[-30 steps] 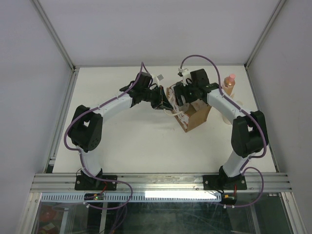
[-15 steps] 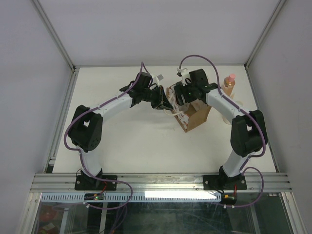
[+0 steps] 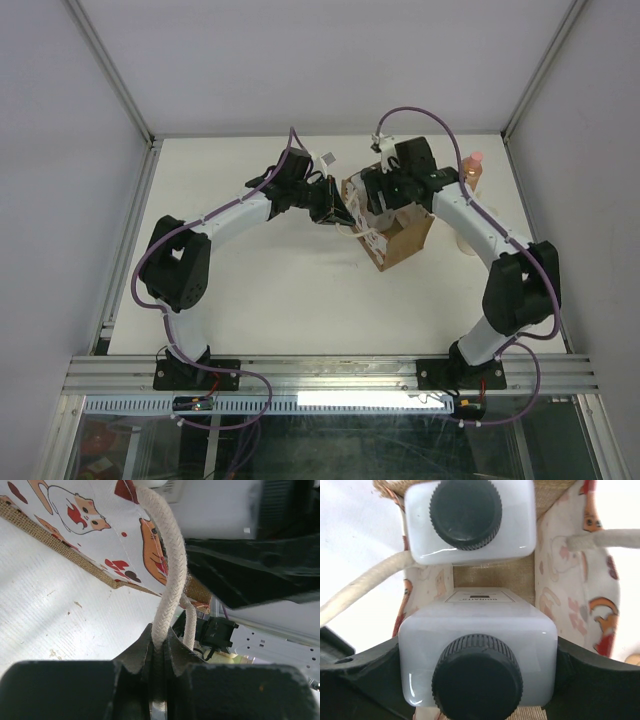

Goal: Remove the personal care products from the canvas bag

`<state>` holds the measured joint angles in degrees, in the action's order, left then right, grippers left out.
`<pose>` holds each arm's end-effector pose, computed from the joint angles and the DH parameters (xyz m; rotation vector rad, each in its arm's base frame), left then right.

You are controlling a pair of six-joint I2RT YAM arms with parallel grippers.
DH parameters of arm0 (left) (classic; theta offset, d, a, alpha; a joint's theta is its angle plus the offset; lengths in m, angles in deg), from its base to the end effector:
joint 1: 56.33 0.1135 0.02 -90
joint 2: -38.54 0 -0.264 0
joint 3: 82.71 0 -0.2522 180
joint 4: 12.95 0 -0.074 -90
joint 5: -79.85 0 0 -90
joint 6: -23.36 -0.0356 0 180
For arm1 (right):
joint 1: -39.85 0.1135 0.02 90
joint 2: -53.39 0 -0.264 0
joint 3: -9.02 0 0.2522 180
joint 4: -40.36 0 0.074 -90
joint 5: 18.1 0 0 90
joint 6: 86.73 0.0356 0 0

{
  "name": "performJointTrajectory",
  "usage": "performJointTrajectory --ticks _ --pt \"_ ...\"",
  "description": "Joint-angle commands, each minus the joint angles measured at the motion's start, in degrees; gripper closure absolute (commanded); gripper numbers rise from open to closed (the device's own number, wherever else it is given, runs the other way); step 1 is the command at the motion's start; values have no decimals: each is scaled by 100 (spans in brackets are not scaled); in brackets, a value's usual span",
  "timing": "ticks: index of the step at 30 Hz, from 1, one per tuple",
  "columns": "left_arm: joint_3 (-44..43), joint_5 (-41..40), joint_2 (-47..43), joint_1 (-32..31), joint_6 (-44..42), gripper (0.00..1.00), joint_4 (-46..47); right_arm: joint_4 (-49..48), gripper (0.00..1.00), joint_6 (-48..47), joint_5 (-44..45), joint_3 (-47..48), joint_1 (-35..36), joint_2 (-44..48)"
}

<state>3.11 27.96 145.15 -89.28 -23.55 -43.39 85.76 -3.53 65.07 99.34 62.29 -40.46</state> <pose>0.3376 -0.2450 0.2428 0.1568 2.5652 -1.3742 0.3323 0.1418 0.2789 -0.6670 2.3414 0.2679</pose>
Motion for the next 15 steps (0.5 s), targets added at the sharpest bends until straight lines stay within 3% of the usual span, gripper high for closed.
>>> performJointTrajectory --ticks 1,15 --pt "-123 184 -52 -17 51 100 183 -310 100 465 206 755 3 878" --pt "-70 211 -70 -17 41 100 274 1362 100 913 1089 1421 -24 2164"
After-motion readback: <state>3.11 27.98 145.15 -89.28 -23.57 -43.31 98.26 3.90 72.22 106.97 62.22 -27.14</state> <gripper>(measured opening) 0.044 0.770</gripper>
